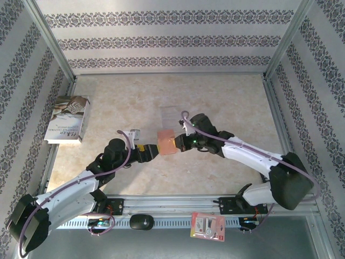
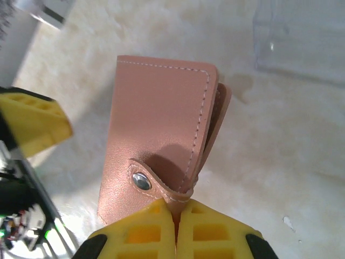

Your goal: Take the credit cards out of the card holder

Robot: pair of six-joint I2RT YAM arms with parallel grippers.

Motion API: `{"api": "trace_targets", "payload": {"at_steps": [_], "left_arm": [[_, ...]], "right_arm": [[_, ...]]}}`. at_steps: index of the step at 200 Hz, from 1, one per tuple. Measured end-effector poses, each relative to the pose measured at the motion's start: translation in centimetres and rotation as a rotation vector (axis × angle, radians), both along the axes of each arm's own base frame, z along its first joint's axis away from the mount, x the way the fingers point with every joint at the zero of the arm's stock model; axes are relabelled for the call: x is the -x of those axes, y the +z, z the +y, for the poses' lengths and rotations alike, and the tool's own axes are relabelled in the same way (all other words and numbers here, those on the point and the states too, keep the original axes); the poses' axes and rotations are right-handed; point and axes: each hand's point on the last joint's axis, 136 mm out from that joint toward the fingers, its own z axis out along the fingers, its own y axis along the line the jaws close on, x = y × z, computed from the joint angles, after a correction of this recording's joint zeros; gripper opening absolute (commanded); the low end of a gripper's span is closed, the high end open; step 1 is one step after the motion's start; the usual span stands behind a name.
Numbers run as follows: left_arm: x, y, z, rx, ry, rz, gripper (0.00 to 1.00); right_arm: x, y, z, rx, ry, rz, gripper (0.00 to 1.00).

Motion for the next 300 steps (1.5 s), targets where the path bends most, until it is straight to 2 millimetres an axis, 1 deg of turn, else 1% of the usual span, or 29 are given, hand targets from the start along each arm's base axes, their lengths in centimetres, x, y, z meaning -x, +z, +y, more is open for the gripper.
{"api": "trace_targets", "payload": {"at_steps": [15, 38, 64, 84, 104, 109, 114, 122, 134, 147, 154, 166, 170, 175, 186, 196, 217, 234, 251, 268, 281, 300], "left_arm": [[-0.8, 1.1, -0.2, 0.044, -0.016, -0.034, 0.83], [-1.7, 2.6, -0.3, 0.109, -0.033, -0.078, 0.77], [-1.9, 4.6, -1.1, 0.161, -0.078, -0.125, 0.72], [-2.1, 5.8, -1.7, 0.19, -0.105, -0.146, 0.66], [-2.0, 6.4, -2.0, 0.213, -0.121, -0.153, 0.55], [-2.0, 6.5, -2.0, 0.218, -0.124, -0.155, 0.51], [-2.0, 6.5, -2.0, 0.221, -0.124, -0.156, 0.44], [-2.0, 6.7, -2.0, 0.231, -0.126, -0.153, 0.37], [-2.0, 6.8, -2.0, 0.236, -0.125, -0.154, 0.31], [-2.0, 6.9, -2.0, 0.241, -0.121, -0.148, 0.22], [-2.0, 6.8, -2.0, 0.243, -0.12, -0.144, 0.17], [-2.2, 6.8, -1.9, 0.241, -0.11, -0.137, 0.1], [-2.2, 6.7, -1.9, 0.24, -0.108, -0.131, 0.06], [-2.2, 6.7, -2.0, 0.235, -0.105, -0.126, 0.0], [-2.3, 6.7, -2.1, 0.217, -0.09, -0.107, 0.0], [-2.4, 7.1, -2.1, 0.2, -0.076, -0.1, 0.0], [-2.7, 8.4, -1.7, 0.173, -0.019, -0.104, 0.0], [-3.0, 8.9, -0.9, 0.145, 0.04, -0.093, 0.0], [-3.3, 8.9, -0.3, 0.116, 0.091, -0.075, 0.0], [-3.5, 8.4, 0.0, 0.081, 0.129, -0.049, 0.0], [-3.5, 7.9, 0.2, 0.056, 0.147, -0.03, 0.0], [-3.4, 7.6, 0.3, 0.036, 0.159, -0.014, 0.0]], "right_arm": [[-0.1, 1.7, -0.3, -0.05, 0.006, -0.017, 0.0], [0.6, 3.7, -0.2, -0.111, 0.042, -0.034, 0.0], [1.2, 5.4, 0.3, -0.171, 0.081, -0.053, 0.0], [1.4, 6.2, 0.7, -0.208, 0.102, -0.061, 0.0], [1.5, 6.6, 1.0, -0.229, 0.113, -0.056, 0.0], [1.6, 6.6, 1.0, -0.231, 0.113, -0.055, 0.0], [1.6, 6.7, 1.1, -0.234, 0.117, -0.055, 0.0], [1.6, 6.8, 1.1, -0.237, 0.119, -0.057, 0.0], [1.6, 6.8, 1.1, -0.24, 0.118, -0.058, 0.0], [1.7, 6.8, 1.2, -0.24, 0.121, -0.059, 0.0], [1.7, 6.8, 1.3, -0.237, 0.119, -0.059, 0.09], [1.6, 6.6, 1.3, -0.222, 0.107, -0.062, 0.34], [1.6, 6.6, 1.3, -0.218, 0.099, -0.061, 0.39], [1.5, 6.5, 1.3, -0.208, 0.095, -0.064, 0.43], [1.1, 6.6, 1.3, -0.186, 0.066, -0.081, 0.49], [0.7, 6.8, 1.0, -0.168, 0.029, -0.095, 0.53], [0.0, 7.7, -0.2, -0.113, -0.07, -0.157, 0.58], [-0.3, 9.2, -0.5, -0.076, -0.131, -0.215, 0.6], [-0.3, 10.9, 0.3, -0.065, -0.146, -0.262, 0.6], [-0.3, 11.8, 1.6, -0.053, -0.144, -0.288, 0.6], [-0.4, 11.8, 2.6, -0.036, -0.141, -0.293, 0.6], [-0.8, 11.0, 3.5, 0.001, -0.134, -0.287, 0.59]]}}
